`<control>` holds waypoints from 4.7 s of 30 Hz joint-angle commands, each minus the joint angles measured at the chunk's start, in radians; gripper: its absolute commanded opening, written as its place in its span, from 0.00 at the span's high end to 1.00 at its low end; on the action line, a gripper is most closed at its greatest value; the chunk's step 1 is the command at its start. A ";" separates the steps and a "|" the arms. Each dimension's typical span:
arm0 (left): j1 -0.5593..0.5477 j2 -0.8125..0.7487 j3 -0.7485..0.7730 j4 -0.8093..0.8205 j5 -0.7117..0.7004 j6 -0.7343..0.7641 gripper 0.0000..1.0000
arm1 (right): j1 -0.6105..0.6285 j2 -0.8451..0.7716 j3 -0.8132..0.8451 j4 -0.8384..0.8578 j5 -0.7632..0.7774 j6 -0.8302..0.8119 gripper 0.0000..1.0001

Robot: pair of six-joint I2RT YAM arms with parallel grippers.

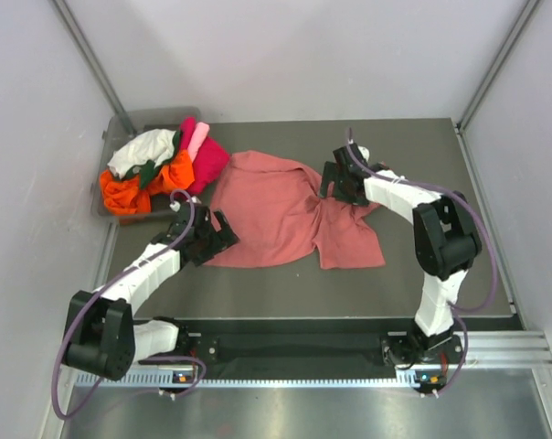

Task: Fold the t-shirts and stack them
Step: Flatten the tshirt out

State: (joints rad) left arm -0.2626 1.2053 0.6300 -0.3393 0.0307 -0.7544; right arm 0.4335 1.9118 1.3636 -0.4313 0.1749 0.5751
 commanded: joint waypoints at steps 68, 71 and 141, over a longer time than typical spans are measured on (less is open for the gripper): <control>0.000 -0.222 -0.092 -0.055 -0.238 -0.003 0.16 | -0.236 -0.889 -0.802 0.072 0.265 0.091 1.00; 0.002 -0.210 -0.101 -0.043 -0.230 -0.003 0.19 | -0.240 -0.873 -0.808 0.098 0.253 0.065 1.00; 0.002 -0.084 0.175 -0.039 -0.198 0.010 1.00 | -0.243 -0.918 -0.551 0.009 -0.071 -0.055 1.00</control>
State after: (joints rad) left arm -0.2626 1.0790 0.6346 -0.3954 -0.1978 -0.7345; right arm 0.1997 0.9554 0.6582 -0.4736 0.1307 0.5819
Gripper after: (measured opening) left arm 0.095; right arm 0.010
